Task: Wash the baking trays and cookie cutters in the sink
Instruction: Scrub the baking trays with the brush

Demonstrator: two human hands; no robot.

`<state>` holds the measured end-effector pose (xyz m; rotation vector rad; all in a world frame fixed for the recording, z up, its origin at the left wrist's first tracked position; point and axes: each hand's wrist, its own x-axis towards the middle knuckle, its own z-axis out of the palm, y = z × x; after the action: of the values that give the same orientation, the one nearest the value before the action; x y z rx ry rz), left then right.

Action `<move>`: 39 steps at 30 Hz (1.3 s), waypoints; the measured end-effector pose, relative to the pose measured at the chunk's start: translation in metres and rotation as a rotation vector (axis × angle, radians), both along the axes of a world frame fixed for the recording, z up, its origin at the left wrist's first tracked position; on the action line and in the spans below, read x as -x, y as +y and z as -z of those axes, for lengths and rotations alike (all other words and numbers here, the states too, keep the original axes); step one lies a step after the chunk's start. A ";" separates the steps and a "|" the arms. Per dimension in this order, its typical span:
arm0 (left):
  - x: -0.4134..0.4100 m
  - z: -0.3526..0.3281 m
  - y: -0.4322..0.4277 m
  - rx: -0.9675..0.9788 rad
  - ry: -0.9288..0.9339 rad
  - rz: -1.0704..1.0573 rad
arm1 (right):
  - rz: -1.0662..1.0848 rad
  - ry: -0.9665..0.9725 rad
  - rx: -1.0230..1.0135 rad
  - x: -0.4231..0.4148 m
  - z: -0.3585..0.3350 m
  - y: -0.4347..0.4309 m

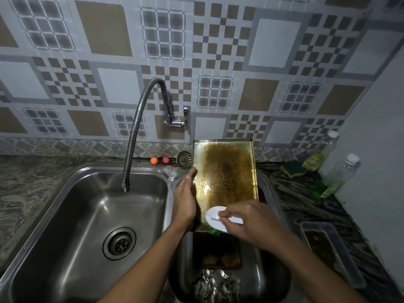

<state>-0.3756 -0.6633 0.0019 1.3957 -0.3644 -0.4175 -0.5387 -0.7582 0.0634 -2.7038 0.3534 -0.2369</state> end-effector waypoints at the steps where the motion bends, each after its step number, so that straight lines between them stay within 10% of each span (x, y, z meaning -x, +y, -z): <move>1: 0.000 0.001 0.001 -0.013 -0.008 0.007 | 0.030 0.002 -0.005 0.004 -0.002 -0.007; 15: 0.004 -0.015 0.007 -0.022 -0.150 0.053 | 0.040 -0.068 -0.024 0.011 0.017 0.000; 28: -0.008 -0.037 -0.006 0.009 -0.846 -0.049 | 0.260 -0.821 0.039 -0.021 -0.015 -0.039; 39: -0.025 -0.053 -0.029 -0.053 -0.981 -0.132 | 0.178 -1.033 0.136 -0.075 -0.049 -0.049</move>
<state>-0.3511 -0.6924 0.0545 1.5927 -1.0478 0.4088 -0.4641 -0.8072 0.1124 -2.2672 0.2472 -1.6388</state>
